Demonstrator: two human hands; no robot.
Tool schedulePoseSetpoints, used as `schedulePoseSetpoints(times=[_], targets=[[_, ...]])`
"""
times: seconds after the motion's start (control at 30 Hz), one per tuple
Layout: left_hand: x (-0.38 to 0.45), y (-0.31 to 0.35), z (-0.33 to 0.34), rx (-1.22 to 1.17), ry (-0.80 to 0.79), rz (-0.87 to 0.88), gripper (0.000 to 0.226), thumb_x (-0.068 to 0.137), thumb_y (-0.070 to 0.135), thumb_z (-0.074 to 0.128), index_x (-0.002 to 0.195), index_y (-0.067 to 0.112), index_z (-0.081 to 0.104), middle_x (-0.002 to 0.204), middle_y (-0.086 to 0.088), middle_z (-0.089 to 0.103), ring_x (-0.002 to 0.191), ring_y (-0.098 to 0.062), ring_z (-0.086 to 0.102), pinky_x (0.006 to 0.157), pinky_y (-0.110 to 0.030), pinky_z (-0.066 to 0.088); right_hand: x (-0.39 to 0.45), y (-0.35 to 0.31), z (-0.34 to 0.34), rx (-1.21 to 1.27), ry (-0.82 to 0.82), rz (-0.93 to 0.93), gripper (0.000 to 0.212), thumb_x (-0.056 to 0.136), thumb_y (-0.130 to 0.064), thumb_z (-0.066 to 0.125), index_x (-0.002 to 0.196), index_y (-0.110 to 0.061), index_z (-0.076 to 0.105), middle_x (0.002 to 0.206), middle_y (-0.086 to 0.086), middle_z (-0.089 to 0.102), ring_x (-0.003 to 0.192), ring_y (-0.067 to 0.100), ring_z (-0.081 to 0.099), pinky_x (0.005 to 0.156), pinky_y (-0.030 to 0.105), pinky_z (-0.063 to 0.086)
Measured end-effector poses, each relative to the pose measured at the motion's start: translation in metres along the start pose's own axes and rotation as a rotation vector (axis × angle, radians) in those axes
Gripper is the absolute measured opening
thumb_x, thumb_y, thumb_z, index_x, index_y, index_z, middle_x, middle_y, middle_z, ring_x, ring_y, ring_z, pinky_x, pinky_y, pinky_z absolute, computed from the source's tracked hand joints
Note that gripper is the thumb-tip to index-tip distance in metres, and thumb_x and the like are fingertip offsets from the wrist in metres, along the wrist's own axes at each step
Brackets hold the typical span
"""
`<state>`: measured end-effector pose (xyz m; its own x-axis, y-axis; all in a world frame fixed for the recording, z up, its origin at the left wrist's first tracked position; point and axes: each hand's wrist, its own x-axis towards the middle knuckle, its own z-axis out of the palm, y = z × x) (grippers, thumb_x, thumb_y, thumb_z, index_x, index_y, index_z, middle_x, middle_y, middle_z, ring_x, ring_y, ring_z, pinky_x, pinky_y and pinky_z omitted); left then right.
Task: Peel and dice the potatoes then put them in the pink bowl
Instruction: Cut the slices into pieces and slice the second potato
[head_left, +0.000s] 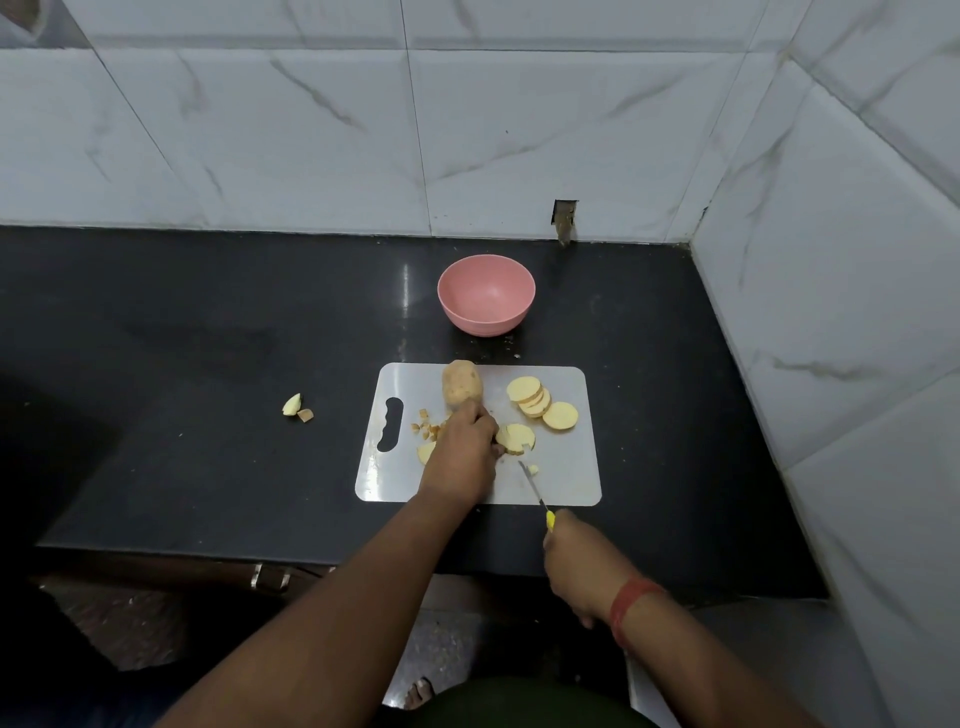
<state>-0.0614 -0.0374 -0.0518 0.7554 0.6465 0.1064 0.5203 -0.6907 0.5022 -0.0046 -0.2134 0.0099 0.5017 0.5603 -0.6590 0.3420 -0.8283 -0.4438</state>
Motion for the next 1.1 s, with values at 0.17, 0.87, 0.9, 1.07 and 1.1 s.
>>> schedulePoseSetpoints(times=[0.17, 0.87, 0.9, 1.07, 1.1], targets=[[-0.009, 0.004, 0.001, 0.047, 0.091, 0.124, 0.027, 0.086, 0.006, 0.065, 0.113, 0.004, 0.064, 0.115, -0.009, 0.056, 0.1, -0.024, 0.056, 0.086, -0.036, 0.05, 0.005, -0.016, -0.02, 0.087, 0.12, -0.068, 0.025, 0.1, -0.015, 0.03, 0.117, -0.004, 0.044, 0.093, 0.011, 0.054, 0.066, 0.022, 0.051, 0.053, 0.025, 0.042], [0.01, -0.007, 0.009, 0.436, 0.035, 0.426, 0.017, 0.08, 0.011, 0.072, 0.095, 0.008, 0.065, 0.097, -0.01, 0.061, 0.091, -0.028, 0.059, 0.084, -0.038, 0.05, 0.021, -0.022, -0.042, 0.126, 0.152, -0.072, 0.02, 0.101, -0.028, 0.03, 0.106, -0.016, 0.044, 0.094, 0.012, 0.061, 0.059, 0.025, 0.059, 0.048, 0.035, 0.055], [0.01, -0.006, 0.01, 0.421, 0.045, 0.424, 0.016, 0.082, 0.011, 0.071, 0.096, 0.008, 0.065, 0.099, -0.01, 0.062, 0.092, -0.028, 0.059, 0.084, -0.037, 0.05, 0.022, -0.022, -0.042, 0.129, 0.154, -0.077, 0.02, 0.101, -0.028, 0.03, 0.106, -0.016, 0.044, 0.093, 0.013, 0.061, 0.058, 0.026, 0.059, 0.048, 0.034, 0.054], [0.01, 0.012, 0.014, 0.356, 0.024, 0.473, 0.033, 0.094, 0.017, 0.04, 0.115, 0.006, 0.063, 0.115, -0.014, 0.061, 0.106, -0.029, 0.056, 0.097, -0.039, 0.048, 0.026, -0.019, -0.047, 0.176, 0.181, -0.088, 0.02, 0.1, -0.028, 0.031, 0.105, -0.015, 0.045, 0.091, 0.014, 0.061, 0.05, 0.025, 0.056, 0.041, 0.028, 0.048], [0.011, 0.019, 0.014, 0.347, 0.023, 0.49, 0.037, 0.094, 0.018, 0.037, 0.116, 0.006, 0.063, 0.116, -0.014, 0.062, 0.107, -0.03, 0.057, 0.097, -0.039, 0.049, 0.027, -0.018, -0.048, 0.194, 0.188, -0.089, 0.02, 0.099, -0.027, 0.031, 0.105, -0.014, 0.045, 0.091, 0.015, 0.061, 0.049, 0.025, 0.055, 0.041, 0.027, 0.048]])
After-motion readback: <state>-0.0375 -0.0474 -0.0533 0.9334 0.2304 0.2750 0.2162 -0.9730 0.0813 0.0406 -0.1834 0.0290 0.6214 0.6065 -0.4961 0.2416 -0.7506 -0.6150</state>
